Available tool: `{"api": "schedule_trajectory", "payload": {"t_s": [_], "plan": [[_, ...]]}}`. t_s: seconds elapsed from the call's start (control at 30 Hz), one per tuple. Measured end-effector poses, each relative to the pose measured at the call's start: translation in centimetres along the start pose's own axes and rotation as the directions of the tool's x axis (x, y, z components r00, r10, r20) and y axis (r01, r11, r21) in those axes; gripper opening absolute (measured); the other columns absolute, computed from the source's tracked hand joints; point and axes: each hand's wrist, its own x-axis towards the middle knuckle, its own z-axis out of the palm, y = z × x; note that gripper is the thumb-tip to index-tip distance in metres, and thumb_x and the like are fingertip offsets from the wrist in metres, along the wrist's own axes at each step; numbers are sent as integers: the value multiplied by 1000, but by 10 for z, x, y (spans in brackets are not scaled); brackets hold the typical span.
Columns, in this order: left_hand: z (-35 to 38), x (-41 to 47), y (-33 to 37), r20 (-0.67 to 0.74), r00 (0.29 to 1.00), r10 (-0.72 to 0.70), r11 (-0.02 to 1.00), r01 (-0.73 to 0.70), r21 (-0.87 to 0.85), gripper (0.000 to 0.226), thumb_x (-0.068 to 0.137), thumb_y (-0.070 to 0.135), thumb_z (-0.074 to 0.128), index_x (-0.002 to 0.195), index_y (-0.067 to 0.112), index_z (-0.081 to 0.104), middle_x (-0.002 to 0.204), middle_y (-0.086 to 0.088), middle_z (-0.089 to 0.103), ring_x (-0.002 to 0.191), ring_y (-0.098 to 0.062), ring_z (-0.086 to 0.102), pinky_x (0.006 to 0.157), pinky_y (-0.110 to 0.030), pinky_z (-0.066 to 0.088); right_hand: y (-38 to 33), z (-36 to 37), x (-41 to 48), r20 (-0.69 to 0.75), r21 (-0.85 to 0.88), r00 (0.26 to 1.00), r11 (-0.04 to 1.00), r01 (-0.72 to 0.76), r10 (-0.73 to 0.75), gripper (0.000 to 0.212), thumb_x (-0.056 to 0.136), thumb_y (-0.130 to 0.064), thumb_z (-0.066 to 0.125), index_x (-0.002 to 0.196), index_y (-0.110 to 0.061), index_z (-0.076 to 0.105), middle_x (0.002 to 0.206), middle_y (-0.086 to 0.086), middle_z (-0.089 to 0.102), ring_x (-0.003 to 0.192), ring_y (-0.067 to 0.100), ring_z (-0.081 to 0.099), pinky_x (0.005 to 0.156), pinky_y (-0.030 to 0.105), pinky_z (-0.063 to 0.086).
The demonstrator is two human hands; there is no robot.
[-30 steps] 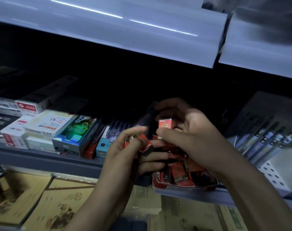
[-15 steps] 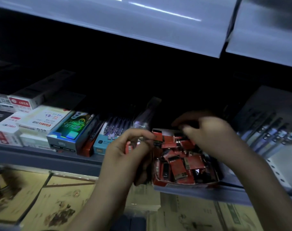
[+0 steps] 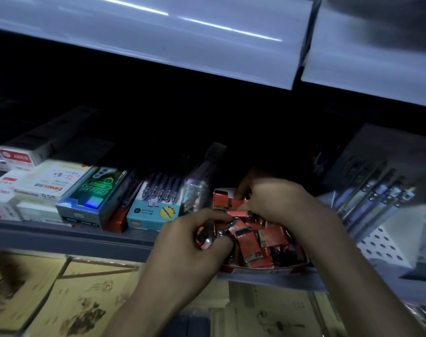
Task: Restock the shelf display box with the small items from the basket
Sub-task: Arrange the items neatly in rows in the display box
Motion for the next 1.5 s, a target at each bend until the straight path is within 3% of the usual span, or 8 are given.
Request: {"api": "schedule_trajectory", "payload": {"t_s": [0.13,0.3,0.5,0.7,0.9,1.13,1.33,1.5], "plan": [[-1,0,-1,39,999,-23,999,24,-23,32,73,38,62,101,44,76,82,18,73,70,-3,67,59,-24,52,0,3,6,45,-24,999,1000,6,-5,32,95,-39,65,122,-24,60,99,-4,57,93,18,58,78,30,47],[-2,-1,-3,60,998,-33,999,35,-39,32,74,39,62,102,44,75,82,17,72,73,-6,69,58,-28,55,6,-3,-1,81,64,993,995,76,-81,24,97,-32,65,121,-29,63,120,-6,61,100,12,59,83,26,49],[-1,0,-5,56,997,-44,997,48,-55,31,73,40,62,101,44,76,82,21,71,74,-3,69,57,-23,51,3,-6,1,91,91,990,991,100,-108,17,97,-25,67,113,-32,66,106,-13,59,71,1,54,57,16,44],[-2,0,-6,61,997,-55,997,59,-52,22,80,38,67,100,43,75,81,20,72,77,-3,70,62,-30,59,0,-10,-2,55,-32,998,999,-31,33,47,84,-54,75,117,-24,62,108,-1,65,96,17,64,87,36,57],[0,0,-6,33,997,-62,997,64,-39,31,70,43,61,98,45,75,82,16,72,75,-6,70,66,-41,60,-12,-8,-8,-2,-111,998,992,-62,62,51,82,-66,69,98,-26,41,79,-9,44,88,19,54,76,32,49],[1,2,-5,31,997,-77,996,78,-32,42,64,56,54,100,46,74,86,13,74,78,-7,70,68,-45,61,-16,-12,-12,5,-185,990,973,-136,139,61,84,-67,67,127,-25,54,114,1,59,108,24,58,80,32,43],[-1,0,-4,43,995,-95,995,96,-19,41,67,53,57,103,45,74,86,15,73,76,-5,70,68,-44,61,-8,-12,-6,137,-157,977,977,-141,163,55,79,-76,64,93,-24,53,84,-8,56,97,20,60,93,37,53],[1,0,-5,32,994,-108,994,108,-11,33,71,46,59,100,44,75,87,19,73,77,-2,69,69,-40,61,-2,-6,-7,78,-83,993,993,-81,88,44,80,-64,71,82,-26,51,79,-8,53,88,19,59,80,34,54]]}}
